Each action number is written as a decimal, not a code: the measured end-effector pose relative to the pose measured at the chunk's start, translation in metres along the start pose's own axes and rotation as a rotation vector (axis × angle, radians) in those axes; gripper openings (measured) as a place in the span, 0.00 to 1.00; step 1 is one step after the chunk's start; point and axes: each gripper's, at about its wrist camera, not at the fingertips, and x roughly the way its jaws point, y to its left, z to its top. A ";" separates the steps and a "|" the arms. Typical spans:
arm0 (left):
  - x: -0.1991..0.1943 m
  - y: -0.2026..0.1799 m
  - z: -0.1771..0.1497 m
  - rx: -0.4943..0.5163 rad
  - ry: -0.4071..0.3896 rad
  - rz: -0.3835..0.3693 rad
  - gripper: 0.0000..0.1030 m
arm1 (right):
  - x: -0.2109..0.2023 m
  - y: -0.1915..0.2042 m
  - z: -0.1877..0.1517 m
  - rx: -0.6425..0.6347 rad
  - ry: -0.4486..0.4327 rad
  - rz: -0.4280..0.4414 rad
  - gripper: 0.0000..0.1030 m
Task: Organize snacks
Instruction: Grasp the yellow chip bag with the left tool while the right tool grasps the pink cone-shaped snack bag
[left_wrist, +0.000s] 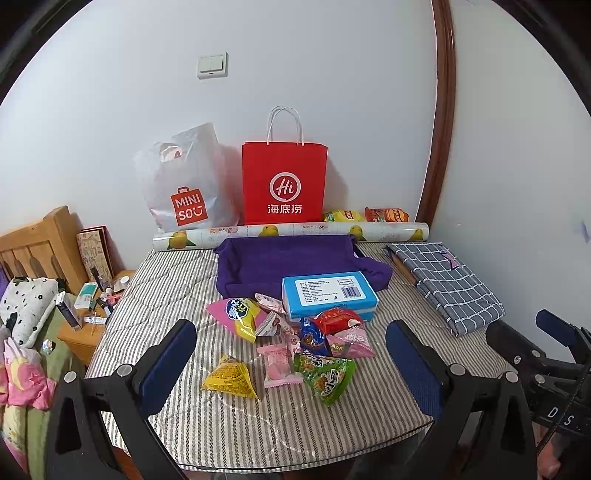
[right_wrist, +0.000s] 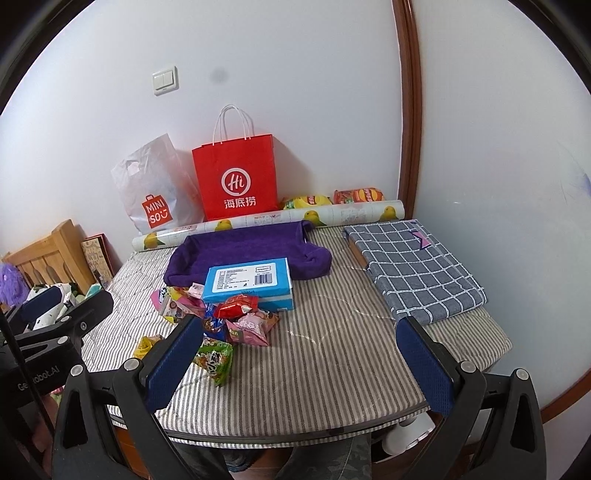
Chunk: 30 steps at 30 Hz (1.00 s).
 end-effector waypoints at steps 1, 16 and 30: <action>0.001 0.001 0.000 -0.002 0.001 0.000 1.00 | 0.001 0.000 0.000 0.002 -0.001 0.003 1.00; 0.042 0.036 -0.013 -0.054 0.073 0.023 0.99 | 0.043 0.004 -0.011 0.007 0.063 0.054 1.00; 0.118 0.099 -0.043 -0.157 0.226 0.103 0.98 | 0.134 0.026 -0.028 -0.014 0.209 0.078 0.86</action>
